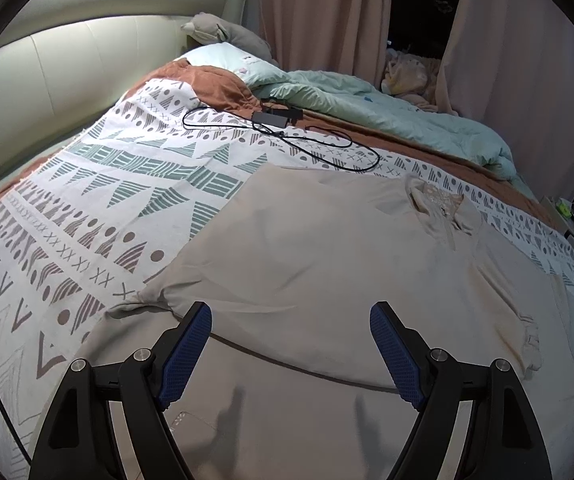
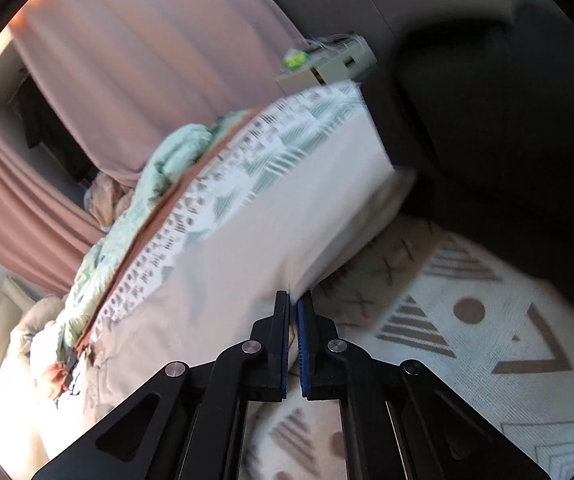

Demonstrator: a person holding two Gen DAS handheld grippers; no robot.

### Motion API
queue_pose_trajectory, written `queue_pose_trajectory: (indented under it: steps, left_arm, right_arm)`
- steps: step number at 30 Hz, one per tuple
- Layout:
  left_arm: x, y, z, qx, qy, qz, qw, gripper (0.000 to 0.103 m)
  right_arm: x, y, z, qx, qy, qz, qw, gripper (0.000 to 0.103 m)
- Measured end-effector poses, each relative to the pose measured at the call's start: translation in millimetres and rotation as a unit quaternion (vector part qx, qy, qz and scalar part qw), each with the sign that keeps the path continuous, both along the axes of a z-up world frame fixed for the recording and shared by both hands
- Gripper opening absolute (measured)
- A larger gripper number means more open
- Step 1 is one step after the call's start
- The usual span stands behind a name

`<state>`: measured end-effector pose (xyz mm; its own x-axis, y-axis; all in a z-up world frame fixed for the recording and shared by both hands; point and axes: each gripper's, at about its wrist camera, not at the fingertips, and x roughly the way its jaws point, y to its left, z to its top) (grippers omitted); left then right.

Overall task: Fold large clothes
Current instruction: 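Grasp the other sleeve with the right tool and lift it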

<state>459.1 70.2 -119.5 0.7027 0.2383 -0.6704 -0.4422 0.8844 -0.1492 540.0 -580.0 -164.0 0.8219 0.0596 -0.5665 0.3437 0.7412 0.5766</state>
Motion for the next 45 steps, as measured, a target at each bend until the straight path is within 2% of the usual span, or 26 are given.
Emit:
queue_pose_trajectory:
  steps: [9,16,20,24,27,28,29,31,33,34,37,39,45]
  left_arm:
    - [-8.4,0.9,11.6,-0.026,-0.024,-0.003,0.9994,0.082]
    - [-12.4,1.6,16.7,-0.044,-0.036,-0.011,0.9983,0.082]
    - [-13.2,3.9,18.1,-0.052,-0.038,-0.013,0.9978,0.082]
    - [-14.6,6.2,18.5,-0.059,-0.041,-0.014,0.9973,0.082]
    - [-14.9,6.6,18.7,-0.060,-0.042,-0.013,0.9972,0.082]
    - [-14.7,6.3,18.6,-0.061,-0.042,-0.013,0.9972,0.082]
    - [-14.5,6.0,18.4,-0.060,-0.041,-0.013,0.9973,0.082]
    - [-13.8,5.1,17.5,-0.059,-0.039,-0.012,0.9974,0.082]
    - [-13.3,4.2,17.2,-0.057,-0.038,-0.014,0.9976,0.082]
    - [-13.0,3.7,16.3,-0.055,-0.036,-0.015,0.9977,0.082]
    - [-12.0,0.3,14.8,-0.048,-0.033,-0.018,0.9982,0.082]
    - [-11.3,-1.4,13.8,-0.044,-0.031,-0.020,0.9984,0.082]
    - [-6.9,-1.8,9.8,-0.035,-0.022,-0.018,0.9990,0.082]
  right_arm:
    - [-15.7,29.8,46.9,-0.008,-0.037,0.048,0.998,0.005]
    - [1.7,94.1,61.5,-0.026,-0.026,0.125,0.991,0.005]
    - [19.2,137.8,43.8,-0.021,0.014,0.191,0.981,0.005]
    - [37.7,179.0,7.3,-0.039,0.099,0.241,0.965,0.005]
    - [41.0,188.7,-4.5,-0.030,0.124,0.260,0.957,0.009]
    - [40.7,186.3,-4.9,-0.022,0.123,0.263,0.957,0.017]
    - [40.3,181.7,-3.3,-0.010,0.120,0.263,0.957,0.023]
    - [34.0,166.0,5.3,0.008,0.101,0.244,0.964,0.049]
    - [18.8,147.1,12.9,0.009,0.076,0.214,0.974,0.064]
    - [12.0,137.9,15.3,0.012,0.066,0.200,0.977,0.068]
    - [0.4,115.8,17.0,0.023,0.055,0.164,0.985,0.068]
    - [-4.0,91.4,8.0,0.031,0.063,0.128,0.989,0.068]
    - [-11.4,37.8,-8.7,0.059,0.070,0.056,0.994,0.068]
